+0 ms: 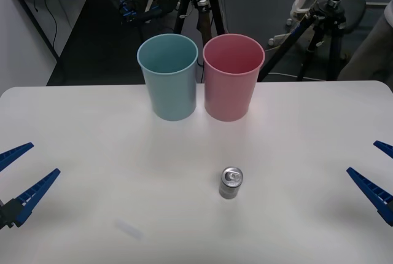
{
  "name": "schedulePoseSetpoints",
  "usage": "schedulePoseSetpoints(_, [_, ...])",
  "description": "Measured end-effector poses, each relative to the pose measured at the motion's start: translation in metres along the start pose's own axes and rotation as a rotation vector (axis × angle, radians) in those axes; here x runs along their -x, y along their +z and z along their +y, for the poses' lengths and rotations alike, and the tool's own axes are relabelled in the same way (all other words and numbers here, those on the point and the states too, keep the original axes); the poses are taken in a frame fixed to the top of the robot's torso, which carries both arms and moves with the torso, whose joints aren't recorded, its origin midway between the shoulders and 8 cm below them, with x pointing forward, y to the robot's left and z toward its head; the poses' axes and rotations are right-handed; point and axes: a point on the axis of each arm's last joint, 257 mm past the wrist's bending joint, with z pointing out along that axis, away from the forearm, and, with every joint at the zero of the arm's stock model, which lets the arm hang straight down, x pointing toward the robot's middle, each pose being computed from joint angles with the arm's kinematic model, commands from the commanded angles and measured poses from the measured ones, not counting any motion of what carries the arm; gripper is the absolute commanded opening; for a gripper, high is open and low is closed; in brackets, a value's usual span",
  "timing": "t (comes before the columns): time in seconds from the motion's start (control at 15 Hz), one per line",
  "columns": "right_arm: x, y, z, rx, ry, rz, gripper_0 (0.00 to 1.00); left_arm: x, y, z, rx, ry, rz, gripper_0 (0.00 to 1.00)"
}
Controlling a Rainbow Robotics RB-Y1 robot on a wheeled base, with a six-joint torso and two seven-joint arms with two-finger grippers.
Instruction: Grasp the object on the table and drop it into the matching bin: aluminum can to the light blue bin, PET bottle to the pink bin.
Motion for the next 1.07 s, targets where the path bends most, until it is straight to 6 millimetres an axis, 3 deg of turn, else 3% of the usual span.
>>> schedulePoseSetpoints(0.6, [-0.015,-0.001,0.006,-0.002,0.026,0.015,1.00,0.000,0.000,0.000,0.000,0.000,0.000,1.00])
schedulePoseSetpoints(1.07, [-0.070,-0.017,0.050,0.146,-0.092,0.107,1.00,0.000,0.000,0.000,0.000,0.000,0.000,1.00])
